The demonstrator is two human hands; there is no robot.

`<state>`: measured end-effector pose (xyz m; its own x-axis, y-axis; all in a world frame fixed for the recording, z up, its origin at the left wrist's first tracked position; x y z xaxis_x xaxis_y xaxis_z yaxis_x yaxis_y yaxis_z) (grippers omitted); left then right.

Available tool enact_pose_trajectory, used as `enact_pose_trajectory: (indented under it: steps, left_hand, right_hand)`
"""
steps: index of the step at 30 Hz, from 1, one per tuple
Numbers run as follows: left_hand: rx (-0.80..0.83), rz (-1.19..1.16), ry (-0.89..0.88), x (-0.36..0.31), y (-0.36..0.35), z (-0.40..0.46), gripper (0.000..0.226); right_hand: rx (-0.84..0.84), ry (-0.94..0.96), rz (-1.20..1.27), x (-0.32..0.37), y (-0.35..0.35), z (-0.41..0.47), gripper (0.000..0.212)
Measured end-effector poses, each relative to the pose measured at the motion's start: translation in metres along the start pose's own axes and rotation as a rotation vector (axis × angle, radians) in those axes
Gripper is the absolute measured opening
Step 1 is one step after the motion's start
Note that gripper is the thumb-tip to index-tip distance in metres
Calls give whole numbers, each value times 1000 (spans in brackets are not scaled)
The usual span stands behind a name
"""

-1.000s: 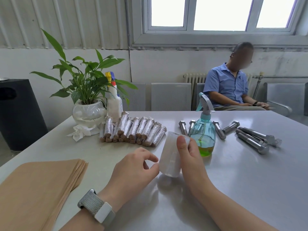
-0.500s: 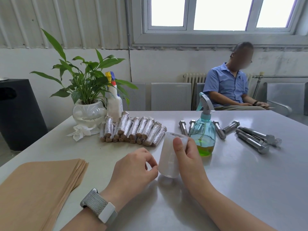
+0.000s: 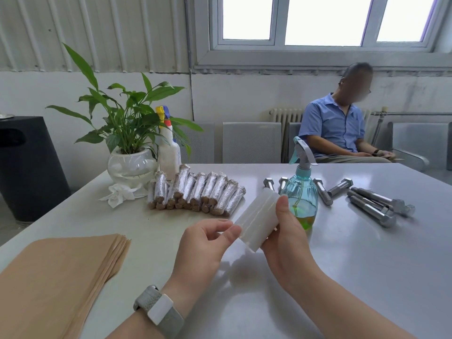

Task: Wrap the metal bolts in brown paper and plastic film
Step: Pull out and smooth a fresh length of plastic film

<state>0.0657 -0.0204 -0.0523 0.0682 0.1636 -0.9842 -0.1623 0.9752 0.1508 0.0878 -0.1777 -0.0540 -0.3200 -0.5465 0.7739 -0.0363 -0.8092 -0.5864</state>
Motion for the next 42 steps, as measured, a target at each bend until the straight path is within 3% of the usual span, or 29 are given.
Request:
enact_pose_trajectory:
  steps: [6,17,20,25,30,36,42]
  left_hand:
    - [-76,-189,50,1,-5,-3,9]
    - [13,-340,335,13,-3,4,15]
    - [37,-336,330,14,-1,6,14]
    - [76,-409,282,9,-4,2,30]
    - [90,-482,337,9,-7,2,22]
    - [101,-335,295,8,-8,0,11]
    - [55,-87,172,1,-7,3,13]
  right_hand:
    - [-5,45,5,2,-2,-1,50]
    - [33,95,-83,5,-5,-5,59]
    - [98,157,-156,6,-7,-5,61]
    - [137,233,-199,9,-6,-3,50]
    - [124,239,-223,10,-8,-6,46]
    - [132,241,-258,12,-8,-7,60]
    - [97,234,-216,10,-6,-4,60]
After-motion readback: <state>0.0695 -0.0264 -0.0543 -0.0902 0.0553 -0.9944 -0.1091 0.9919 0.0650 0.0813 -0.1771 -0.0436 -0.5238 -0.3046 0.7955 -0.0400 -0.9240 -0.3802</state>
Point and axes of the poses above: each hand's wrist, its own z-axis towards the middle knuckle, its own y-axis out of the back of the hand, x = y × z, the point moved 4 cm from there along z, towards the middle knuckle, and after that the axes turned 11 degrees about y, right-handed, at the moved point
